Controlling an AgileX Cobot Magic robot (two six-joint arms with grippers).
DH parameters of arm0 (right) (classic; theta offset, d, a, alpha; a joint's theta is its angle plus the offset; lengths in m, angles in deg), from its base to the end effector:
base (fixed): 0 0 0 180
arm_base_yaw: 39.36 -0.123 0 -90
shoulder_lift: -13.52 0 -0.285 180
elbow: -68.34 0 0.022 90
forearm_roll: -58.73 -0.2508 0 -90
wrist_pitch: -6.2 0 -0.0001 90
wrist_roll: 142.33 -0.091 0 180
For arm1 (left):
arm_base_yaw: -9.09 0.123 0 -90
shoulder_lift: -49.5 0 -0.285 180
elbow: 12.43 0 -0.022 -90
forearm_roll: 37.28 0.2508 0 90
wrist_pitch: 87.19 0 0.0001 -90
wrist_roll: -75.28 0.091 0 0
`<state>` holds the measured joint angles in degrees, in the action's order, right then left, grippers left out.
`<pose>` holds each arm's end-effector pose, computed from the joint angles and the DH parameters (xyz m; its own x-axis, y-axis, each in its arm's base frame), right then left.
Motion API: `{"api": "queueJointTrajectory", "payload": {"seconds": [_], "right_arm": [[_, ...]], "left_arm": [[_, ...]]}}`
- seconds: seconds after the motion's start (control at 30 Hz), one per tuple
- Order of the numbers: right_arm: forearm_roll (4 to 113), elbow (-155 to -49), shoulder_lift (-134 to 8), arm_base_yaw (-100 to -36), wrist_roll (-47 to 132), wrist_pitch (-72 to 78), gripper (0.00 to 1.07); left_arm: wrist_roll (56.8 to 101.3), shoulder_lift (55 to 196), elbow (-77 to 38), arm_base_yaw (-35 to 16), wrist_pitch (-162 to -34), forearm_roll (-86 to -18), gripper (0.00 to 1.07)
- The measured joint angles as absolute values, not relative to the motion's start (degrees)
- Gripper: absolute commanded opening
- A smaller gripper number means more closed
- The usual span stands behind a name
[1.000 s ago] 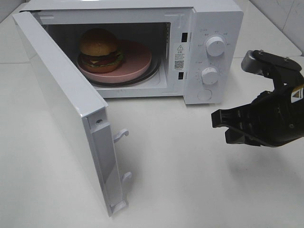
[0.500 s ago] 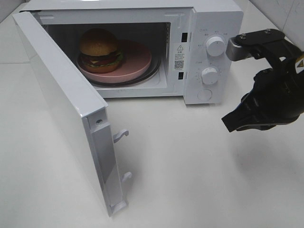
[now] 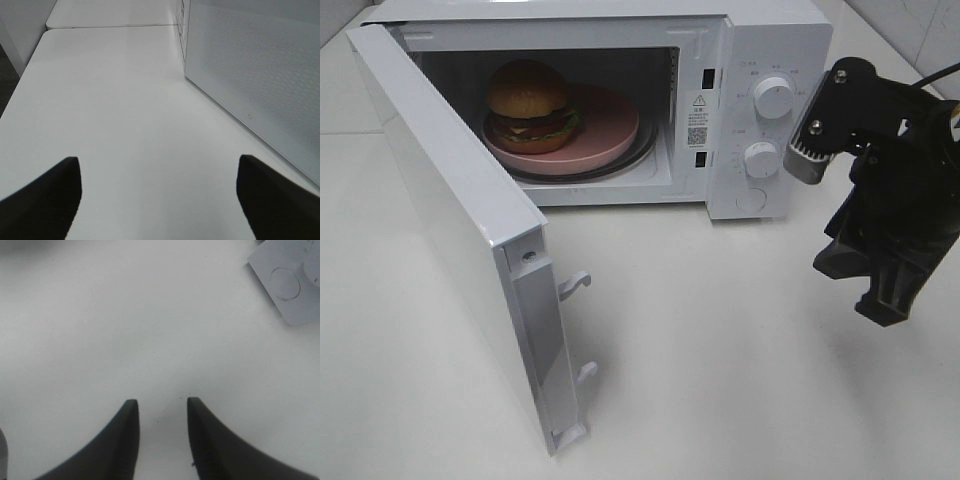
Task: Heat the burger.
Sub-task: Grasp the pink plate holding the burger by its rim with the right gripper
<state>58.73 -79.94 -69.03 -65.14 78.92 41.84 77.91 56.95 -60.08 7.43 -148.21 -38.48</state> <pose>0.2218 0.1071 0.2438 -0.2990 -0.8766 -0.3769 -0.8407 0.4289 -0.3306 -0.0079 -0.0014 0.2814 -0.4381 0.0485 -0.8976 0.0611 0.9978 0.0240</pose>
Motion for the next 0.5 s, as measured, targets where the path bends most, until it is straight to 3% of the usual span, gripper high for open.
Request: {"api": "queueJointTrajectory", "payload": {"seconds": [0.03, 0.07, 0.1, 0.13, 0.17, 0.23, 0.5], "right_arm": [[58.73, -79.94, -69.03, -65.14, 81.44, 41.89, 0.62], [58.73, -79.94, -69.03, -65.14, 81.96, 41.89, 0.78], [58.73, -79.94, -69.03, -65.14, 81.96, 41.89, 0.78], [59.08, -79.94, -69.03, -65.14, 82.76, 41.72, 0.9], [59.42, -79.94, -69.03, -65.14, 82.87, 41.66, 0.95], [60.4, -79.94, -69.03, -65.14, 83.62, 41.61, 0.99], [66.07, -79.94, -69.03, -65.14, 84.65, 40.35, 0.98]], "left_arm": [[77.91, 56.95, -60.08, 7.43, -148.21, -38.48, 0.78], [77.91, 56.95, -60.08, 7.43, -148.21, -38.48, 0.78], [77.91, 56.95, -60.08, 7.43, -148.21, -38.48, 0.78], [77.91, 56.95, -60.08, 7.43, -148.21, -38.48, 0.78], [77.91, 56.95, -60.08, 7.43, -148.21, -38.48, 0.78], [77.91, 56.95, -60.08, 7.43, -148.21, -38.48, 0.78], [77.91, 56.95, -60.08, 7.43, -148.21, -38.48, 0.78]]}}
